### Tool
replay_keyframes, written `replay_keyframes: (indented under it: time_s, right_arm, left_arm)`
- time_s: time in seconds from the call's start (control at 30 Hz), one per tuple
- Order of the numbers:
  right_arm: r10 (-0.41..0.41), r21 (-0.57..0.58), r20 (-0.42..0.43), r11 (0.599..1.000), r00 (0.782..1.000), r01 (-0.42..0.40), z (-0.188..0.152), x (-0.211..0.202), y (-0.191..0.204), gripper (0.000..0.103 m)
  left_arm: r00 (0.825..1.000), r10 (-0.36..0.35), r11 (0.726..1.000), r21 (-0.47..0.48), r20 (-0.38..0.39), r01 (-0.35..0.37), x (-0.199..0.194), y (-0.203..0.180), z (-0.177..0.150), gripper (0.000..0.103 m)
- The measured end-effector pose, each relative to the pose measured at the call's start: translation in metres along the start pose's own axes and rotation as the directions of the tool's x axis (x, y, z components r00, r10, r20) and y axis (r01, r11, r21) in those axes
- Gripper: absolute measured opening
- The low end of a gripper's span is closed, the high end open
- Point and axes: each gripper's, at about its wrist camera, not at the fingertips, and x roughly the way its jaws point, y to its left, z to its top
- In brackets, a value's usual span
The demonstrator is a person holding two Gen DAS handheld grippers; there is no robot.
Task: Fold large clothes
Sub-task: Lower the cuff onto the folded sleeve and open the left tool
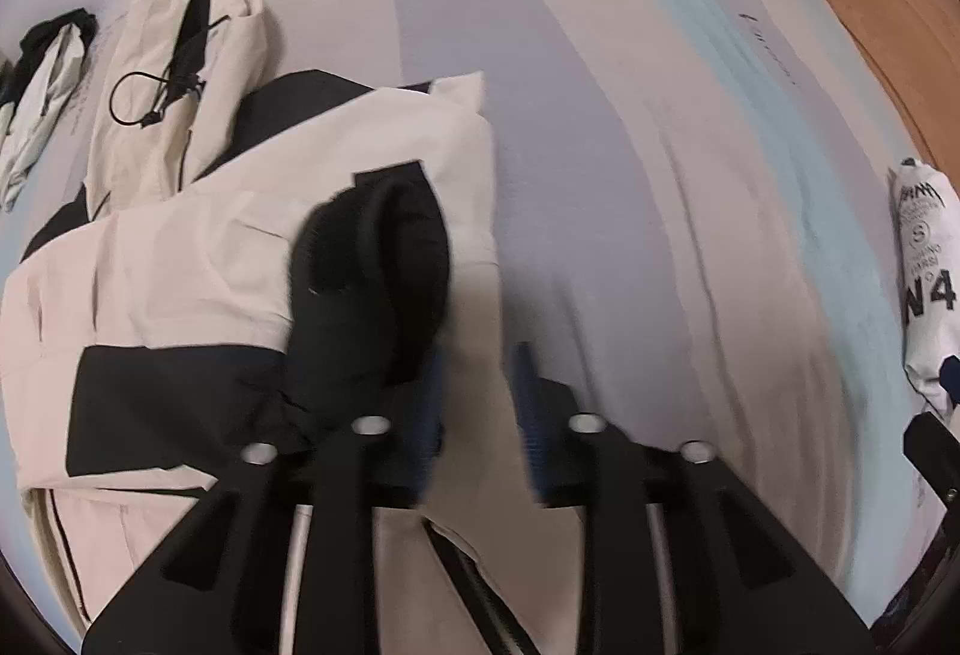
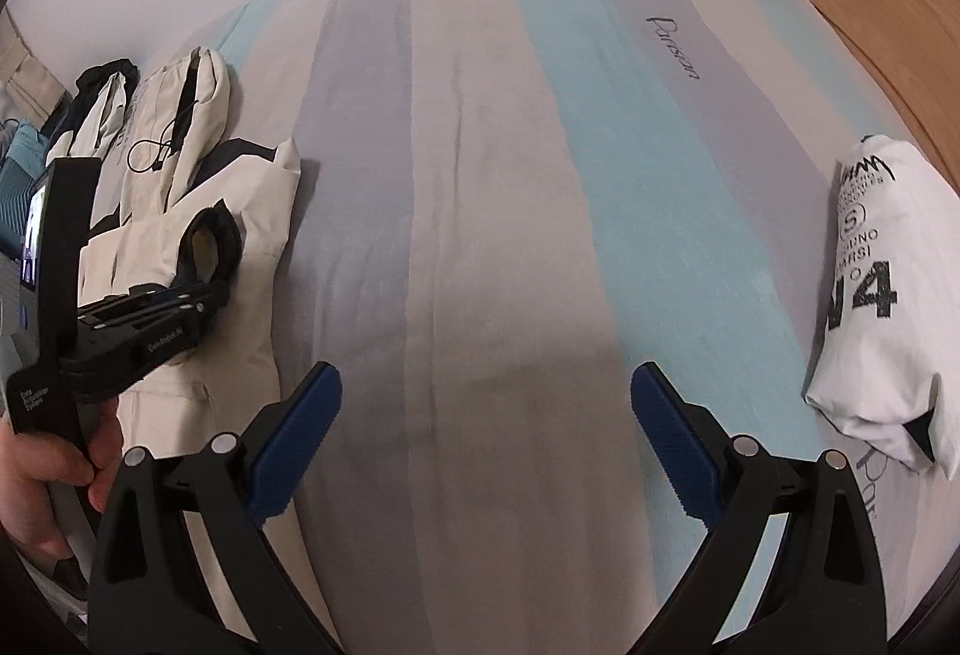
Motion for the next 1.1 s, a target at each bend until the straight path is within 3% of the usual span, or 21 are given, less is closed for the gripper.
replay_keyframes:
  time_s: [0.07,0.13,0.2,0.23,0.6,0.97,1.1]
  right_arm:
    - [0.005,0.001,0.001,1.0,1.0,-0.005,-0.003,-0.002,0.0,0.093]
    - [0.008,-0.002,0.001,1.0,1.0,-0.008,-0.006,-0.006,0.0,0.093]
    - [0.014,-0.003,-0.003,1.0,1.0,-0.014,-0.007,-0.011,0.001,0.093]
    - [0.017,-0.005,-0.002,1.0,1.0,-0.017,-0.008,-0.014,0.001,0.093]
    - [0.06,-0.114,0.039,0.992,0.997,-0.056,-0.004,-0.054,0.082,0.096]
    - [0.115,-0.097,0.092,0.99,0.989,-0.106,0.021,-0.066,0.181,0.096]
    - [0.117,-0.142,0.091,0.985,0.989,-0.103,0.031,-0.066,0.219,0.096]
  left_arm:
    - [1.0,-0.001,1.0,0.003,0.027,0.001,-0.009,-0.003,-0.003,0.07]
    - [0.998,0.015,1.0,0.026,0.067,-0.017,-0.02,-0.007,-0.007,0.083]
    - [0.997,0.019,0.999,0.032,0.073,-0.021,-0.027,-0.006,-0.01,0.084]
    - [0.997,0.024,0.999,0.027,0.072,-0.026,-0.031,-0.004,-0.012,0.09]
    - [0.996,0.018,0.998,-0.069,0.091,-0.012,-0.089,0.076,-0.039,0.097]
    - [0.99,0.082,0.99,-0.124,0.117,-0.067,-0.142,0.205,-0.057,0.097]
    - [0.987,0.107,0.983,-0.165,0.116,-0.087,-0.152,0.246,-0.059,0.097]
